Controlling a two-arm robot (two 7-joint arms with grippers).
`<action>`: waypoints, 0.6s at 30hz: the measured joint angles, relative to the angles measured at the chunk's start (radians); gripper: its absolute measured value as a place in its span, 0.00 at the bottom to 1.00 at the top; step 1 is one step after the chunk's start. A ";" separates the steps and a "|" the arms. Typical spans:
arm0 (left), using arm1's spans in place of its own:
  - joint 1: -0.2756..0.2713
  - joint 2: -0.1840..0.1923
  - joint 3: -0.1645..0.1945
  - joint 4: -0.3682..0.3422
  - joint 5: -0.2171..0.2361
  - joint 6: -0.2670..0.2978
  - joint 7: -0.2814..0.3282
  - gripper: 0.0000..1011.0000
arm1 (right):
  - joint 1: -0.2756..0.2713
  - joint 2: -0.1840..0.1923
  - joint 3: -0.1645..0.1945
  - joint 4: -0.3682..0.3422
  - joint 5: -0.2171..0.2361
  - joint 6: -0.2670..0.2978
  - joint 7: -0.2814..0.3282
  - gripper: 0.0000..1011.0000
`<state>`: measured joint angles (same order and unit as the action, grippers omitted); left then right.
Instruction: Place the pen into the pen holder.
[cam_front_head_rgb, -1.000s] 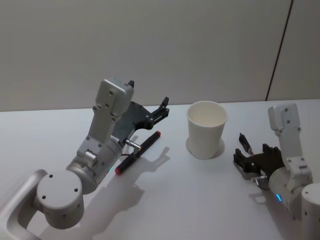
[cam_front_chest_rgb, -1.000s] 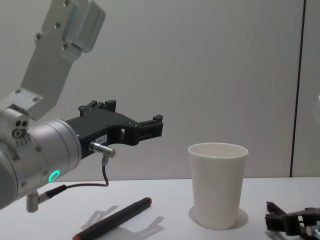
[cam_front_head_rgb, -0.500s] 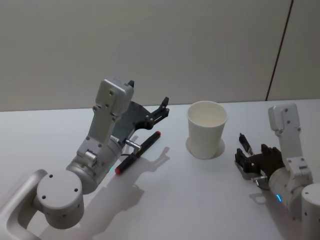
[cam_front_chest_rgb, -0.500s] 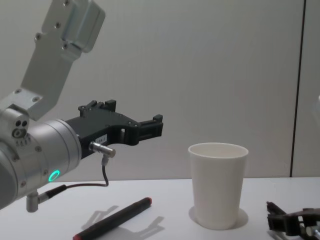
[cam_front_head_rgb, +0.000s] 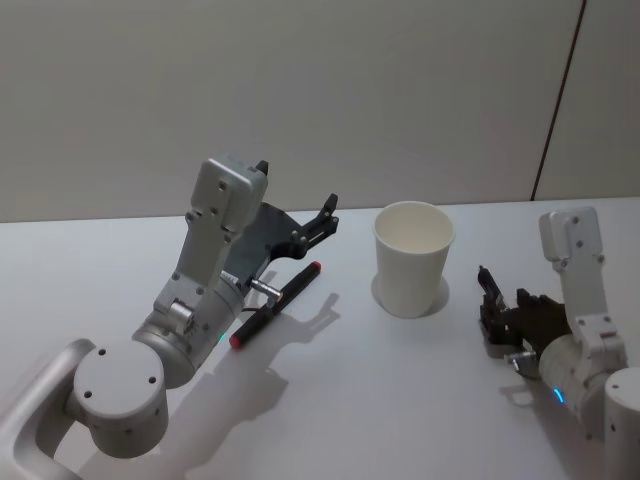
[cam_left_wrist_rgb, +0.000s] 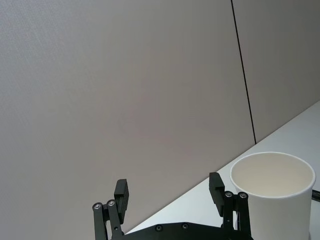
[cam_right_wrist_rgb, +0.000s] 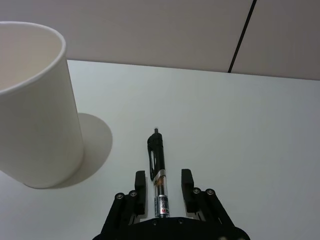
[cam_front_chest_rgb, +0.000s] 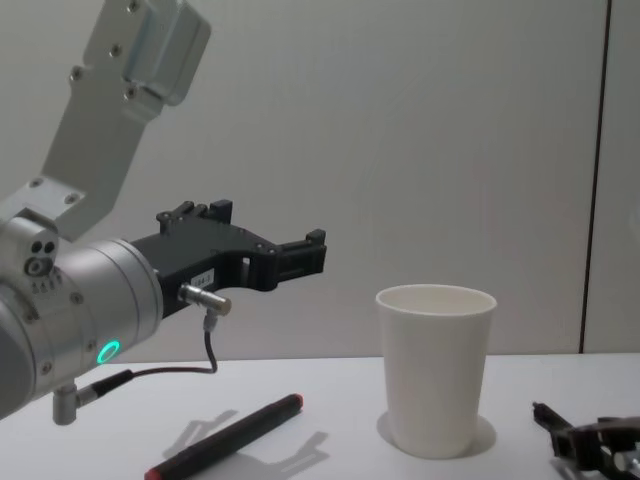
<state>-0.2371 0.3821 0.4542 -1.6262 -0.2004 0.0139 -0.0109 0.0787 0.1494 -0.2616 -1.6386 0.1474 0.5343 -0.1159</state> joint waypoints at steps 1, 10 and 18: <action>0.000 0.000 0.000 0.000 0.000 0.000 0.000 0.99 | 0.000 0.000 0.000 0.000 0.000 0.000 0.000 0.43; 0.000 0.000 0.000 0.000 0.000 0.000 0.000 0.99 | 0.000 0.000 0.001 0.000 0.001 -0.005 0.000 0.16; 0.000 0.000 0.000 0.000 0.000 0.000 0.000 0.99 | 0.000 -0.001 0.001 0.000 0.002 -0.007 0.000 0.11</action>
<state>-0.2371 0.3821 0.4542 -1.6262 -0.2004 0.0139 -0.0109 0.0788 0.1485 -0.2604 -1.6386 0.1492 0.5271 -0.1161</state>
